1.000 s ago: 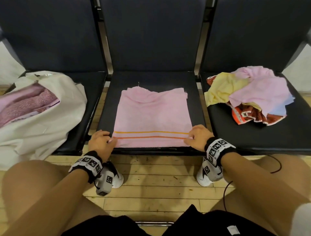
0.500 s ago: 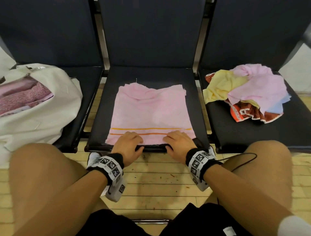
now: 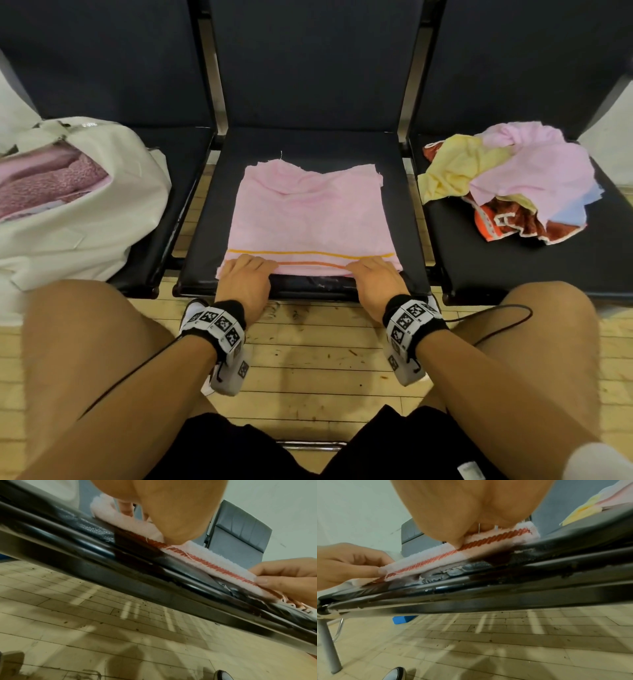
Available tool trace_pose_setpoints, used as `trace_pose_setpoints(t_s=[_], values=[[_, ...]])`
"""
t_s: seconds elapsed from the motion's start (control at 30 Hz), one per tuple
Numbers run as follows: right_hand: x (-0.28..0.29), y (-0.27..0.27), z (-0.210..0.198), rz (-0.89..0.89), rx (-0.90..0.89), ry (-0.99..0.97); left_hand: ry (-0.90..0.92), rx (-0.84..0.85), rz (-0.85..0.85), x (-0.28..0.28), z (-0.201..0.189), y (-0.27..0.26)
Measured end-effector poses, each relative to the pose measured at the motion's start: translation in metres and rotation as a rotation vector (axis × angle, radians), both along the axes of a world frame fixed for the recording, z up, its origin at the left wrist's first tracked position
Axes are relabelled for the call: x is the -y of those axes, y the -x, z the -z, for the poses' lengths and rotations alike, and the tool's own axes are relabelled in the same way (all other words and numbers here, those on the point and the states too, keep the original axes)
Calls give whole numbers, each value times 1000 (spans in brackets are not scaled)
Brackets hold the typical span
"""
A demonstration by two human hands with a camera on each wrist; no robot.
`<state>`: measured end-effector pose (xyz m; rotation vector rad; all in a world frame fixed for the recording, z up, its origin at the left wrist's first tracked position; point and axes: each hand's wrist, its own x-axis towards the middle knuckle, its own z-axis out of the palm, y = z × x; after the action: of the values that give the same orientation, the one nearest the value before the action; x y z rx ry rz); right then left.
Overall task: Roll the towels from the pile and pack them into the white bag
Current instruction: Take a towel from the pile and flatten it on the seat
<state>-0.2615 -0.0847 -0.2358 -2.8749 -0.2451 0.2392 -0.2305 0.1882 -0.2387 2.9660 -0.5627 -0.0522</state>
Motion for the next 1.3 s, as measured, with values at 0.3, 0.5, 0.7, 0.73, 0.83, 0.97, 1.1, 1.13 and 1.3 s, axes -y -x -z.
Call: trace_pose_setpoints(t_s=[0.3, 0.5, 0.7, 0.73, 0.83, 0.97, 1.1, 1.13, 1.3], values=[[2, -1, -1, 63, 73, -81, 148, -79, -119, -6, -7, -16], [-6, -2, -3, -36, 214, 86, 136, 158, -90, -5, -2, -18], [-18, 12, 3, 2, 156, 84, 105, 63, 91, 16, 10, 2], [-18, 13, 5, 6, 154, 95, 83, 49, 80, 16, 13, 2], [-18, 15, 11, -3, 172, 113, 87, 50, 48, 15, 14, 1], [-14, 12, 7, 75, 172, 115, 136, 65, -44, 8, 12, -5], [-7, 6, 7, 109, 119, 81, 112, 0, -71, 4, 8, -12], [-6, 5, 6, 110, 120, 58, 102, -10, -72, 4, 7, -13], [-2, 1, 2, 175, 57, 1, 97, -32, -135, 5, -1, -14]])
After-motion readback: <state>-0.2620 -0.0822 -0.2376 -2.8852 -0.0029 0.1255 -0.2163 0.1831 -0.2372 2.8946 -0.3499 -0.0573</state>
